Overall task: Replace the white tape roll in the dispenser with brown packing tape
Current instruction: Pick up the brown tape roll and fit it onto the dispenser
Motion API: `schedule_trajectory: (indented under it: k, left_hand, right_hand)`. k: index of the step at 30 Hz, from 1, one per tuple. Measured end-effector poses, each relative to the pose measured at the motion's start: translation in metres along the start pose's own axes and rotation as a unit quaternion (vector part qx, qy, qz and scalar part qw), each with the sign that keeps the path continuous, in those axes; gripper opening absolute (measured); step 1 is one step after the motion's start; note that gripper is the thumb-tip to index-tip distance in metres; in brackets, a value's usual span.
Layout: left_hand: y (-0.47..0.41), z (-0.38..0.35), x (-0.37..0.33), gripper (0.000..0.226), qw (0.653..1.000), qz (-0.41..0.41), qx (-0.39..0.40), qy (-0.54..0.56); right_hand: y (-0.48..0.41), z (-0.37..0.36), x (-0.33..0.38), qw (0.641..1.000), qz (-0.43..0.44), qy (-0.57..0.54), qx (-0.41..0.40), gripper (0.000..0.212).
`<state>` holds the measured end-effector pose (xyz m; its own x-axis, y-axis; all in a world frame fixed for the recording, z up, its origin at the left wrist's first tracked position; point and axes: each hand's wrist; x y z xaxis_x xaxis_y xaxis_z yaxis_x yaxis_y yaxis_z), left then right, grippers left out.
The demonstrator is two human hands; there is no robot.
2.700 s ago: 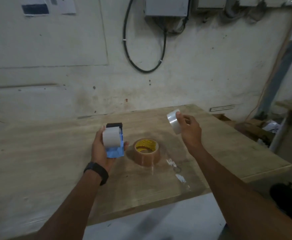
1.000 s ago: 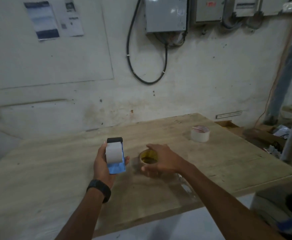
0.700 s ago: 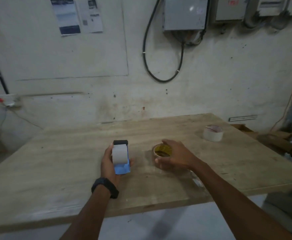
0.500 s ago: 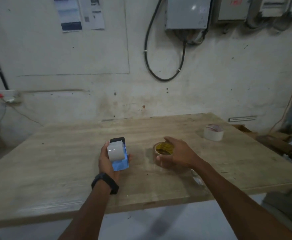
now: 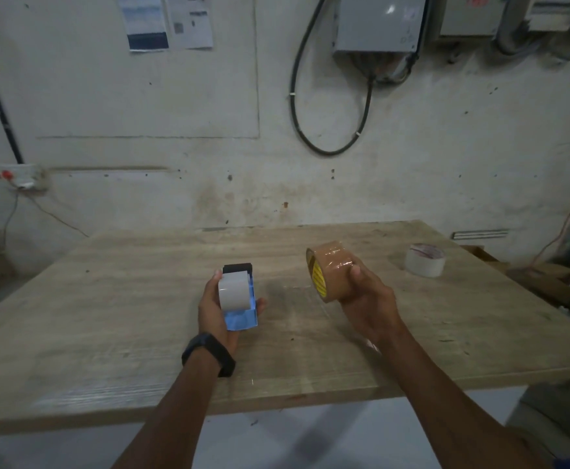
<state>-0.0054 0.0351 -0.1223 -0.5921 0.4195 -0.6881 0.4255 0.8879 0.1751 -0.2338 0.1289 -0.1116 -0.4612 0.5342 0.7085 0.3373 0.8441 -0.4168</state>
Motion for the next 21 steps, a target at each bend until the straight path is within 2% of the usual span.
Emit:
schedule_trajectory:
  k: [3,6,10,13,15,18,21]
  left_hand:
    - [-0.002,0.002,0.000,0.043,1.000,-0.002,0.008,0.001]
    - [-0.006,0.004,0.003,0.039,1.000,0.001,0.012,0.005]
    - [-0.004,0.004,0.003,0.035,1.000,0.002,0.013,-0.004]
    - [-0.004,0.003,0.002,0.034,1.000,0.005,0.030,-0.007]
    - [-0.003,0.003,0.001,0.036,0.999,0.018,0.050,0.004]
    - [0.000,0.000,0.000,0.051,0.993,0.056,0.104,0.017]
    - [0.002,-0.002,0.000,0.083,0.985,0.081,0.150,0.020]
  right_hand:
    - [0.003,-0.009,-0.003,0.997,-0.020,-0.071,-0.007,0.083]
    - [0.006,-0.010,-0.009,0.988,-0.040,-0.140,-0.054,0.079]
    - [0.007,-0.012,-0.011,0.985,-0.041,-0.155,-0.070,0.068]
    - [0.006,-0.010,-0.012,0.990,-0.053,-0.121,-0.056,0.089]
    - [0.007,-0.013,-0.012,0.991,-0.071,-0.106,-0.045,0.084]
    - [0.010,-0.018,-0.012,0.977,-0.145,-0.132,-0.085,0.061]
    - [0.008,-0.021,-0.016,0.969,-0.202,-0.087,-0.115,0.061]
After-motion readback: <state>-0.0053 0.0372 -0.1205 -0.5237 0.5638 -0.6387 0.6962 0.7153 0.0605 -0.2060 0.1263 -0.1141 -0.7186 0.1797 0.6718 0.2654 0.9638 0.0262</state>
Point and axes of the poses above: each hand's wrist, its own y-axis away from the middle knuckle, its own z-axis out of the back of the hand, x = y × z, and after that the axes turned 7 degrees about z, right-handed
